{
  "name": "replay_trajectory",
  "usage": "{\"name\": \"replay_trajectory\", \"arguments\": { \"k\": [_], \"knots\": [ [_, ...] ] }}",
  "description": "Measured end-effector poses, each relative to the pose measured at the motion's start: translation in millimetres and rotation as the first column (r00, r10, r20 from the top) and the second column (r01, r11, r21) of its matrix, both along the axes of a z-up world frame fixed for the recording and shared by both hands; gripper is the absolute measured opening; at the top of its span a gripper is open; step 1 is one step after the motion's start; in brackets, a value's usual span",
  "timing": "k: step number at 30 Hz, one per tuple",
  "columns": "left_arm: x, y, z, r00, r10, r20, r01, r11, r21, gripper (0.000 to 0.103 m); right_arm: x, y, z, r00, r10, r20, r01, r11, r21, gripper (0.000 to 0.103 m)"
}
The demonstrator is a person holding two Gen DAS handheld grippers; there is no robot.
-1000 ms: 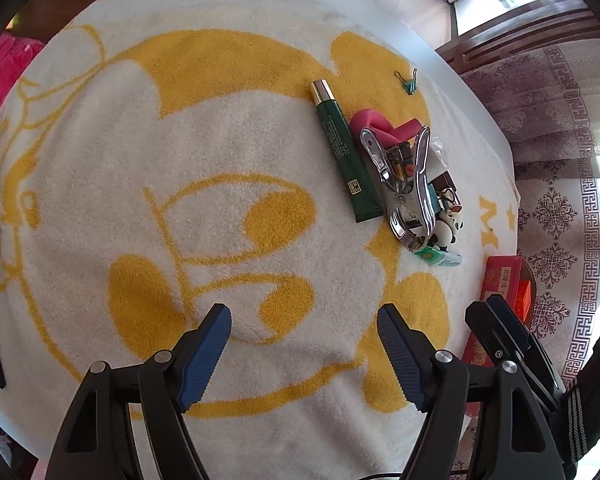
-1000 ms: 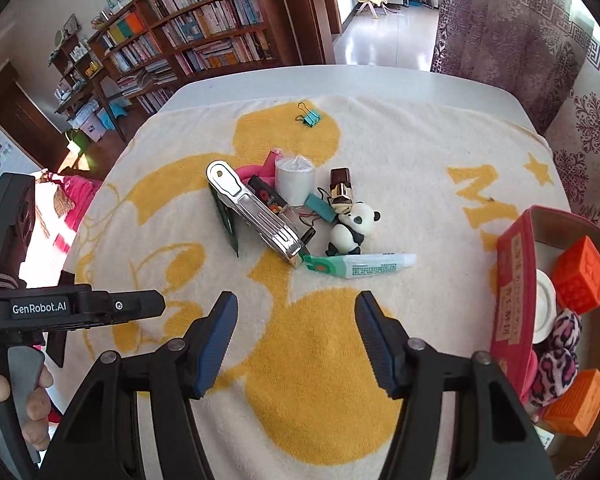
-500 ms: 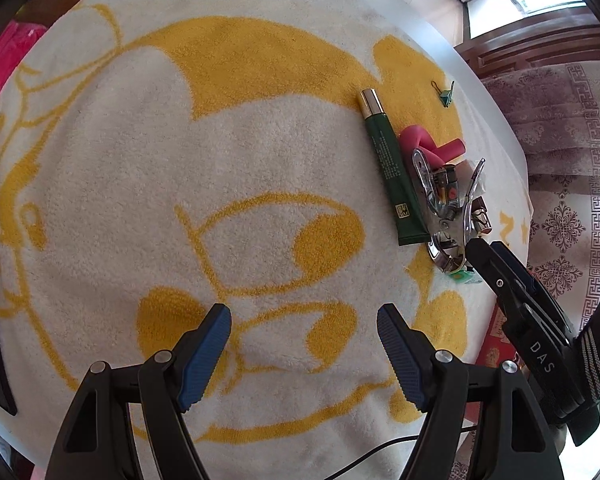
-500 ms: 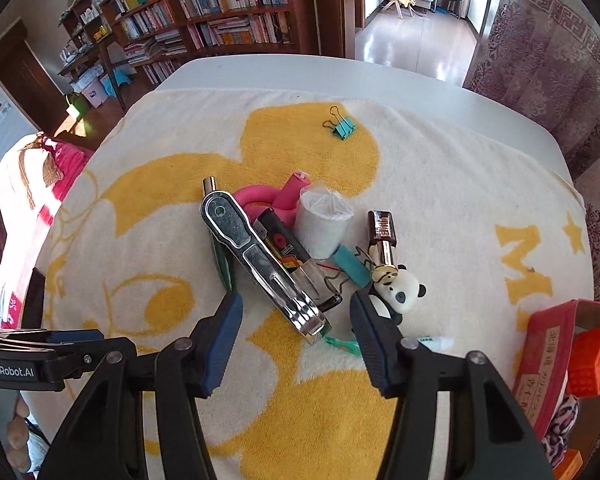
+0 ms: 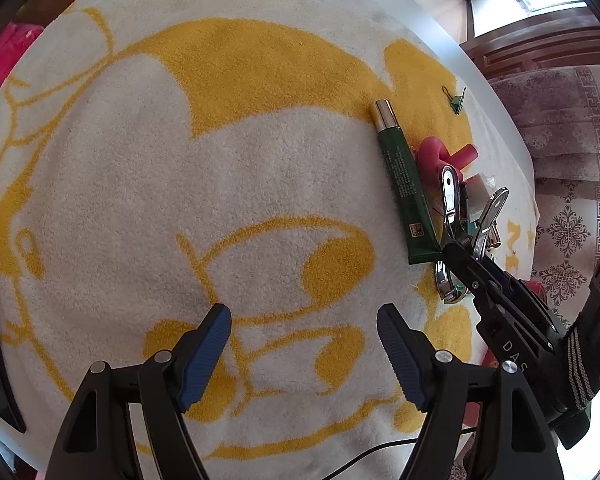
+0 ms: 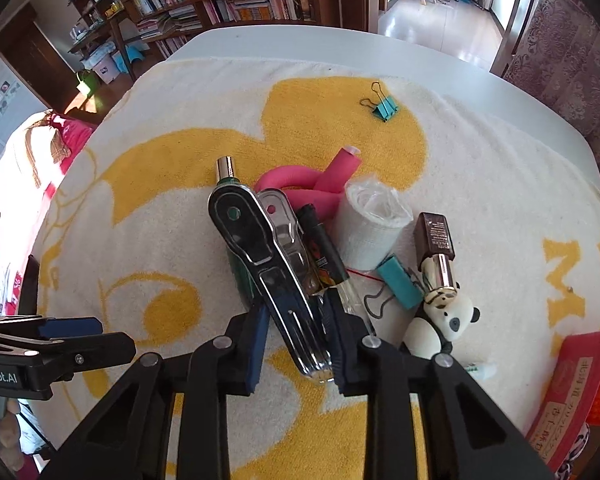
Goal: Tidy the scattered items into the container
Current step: 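Grasp the chrome metal clip with the right gripper while left gripper reaches toward the green tube, then grasp the green tube with the left gripper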
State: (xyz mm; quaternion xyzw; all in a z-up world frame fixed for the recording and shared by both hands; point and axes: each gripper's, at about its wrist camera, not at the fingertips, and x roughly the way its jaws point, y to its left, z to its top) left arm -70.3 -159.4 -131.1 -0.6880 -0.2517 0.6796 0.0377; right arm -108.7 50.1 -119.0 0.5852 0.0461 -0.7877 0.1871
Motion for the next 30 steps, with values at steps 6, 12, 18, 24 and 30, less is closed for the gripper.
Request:
{"name": "replay_trajectory", "arguments": {
  "k": [6, 12, 18, 24, 30],
  "knots": [
    [-20.3, 19.4, 3.6, 0.999, -0.04, -0.025, 0.04, 0.999, -0.005, 0.077, 23.5, 30.6, 7.1, 0.995, -0.08, 0.052, 0.084, 0.993, -0.079, 0.026],
    [-48.3, 43.2, 5.1, 0.995, -0.075, -0.059, 0.073, 0.997, -0.03, 0.077, 55.2, 63.7, 12.6, 0.98, -0.182, 0.083, 0.191, 0.974, -0.122, 0.026],
    [-74.0, 57.6, 2.5, 0.991, -0.092, -0.097, 0.08, 0.989, -0.124, 0.077, 74.8, 80.3, 18.5, 0.966, -0.242, 0.088, 0.252, 0.957, -0.14, 0.026],
    [-91.6, 72.1, -7.7, 0.984, -0.117, -0.133, 0.087, 0.973, -0.213, 0.077, 81.2, 92.2, 19.7, 0.952, -0.291, 0.091, 0.302, 0.942, -0.147, 0.026],
    [-92.9, 88.2, -8.1, 0.946, -0.269, -0.181, 0.184, 0.905, -0.384, 0.057, 87.3, 99.4, 23.3, 0.95, -0.308, 0.061, 0.313, 0.943, -0.116, 0.026]
  ]
}}
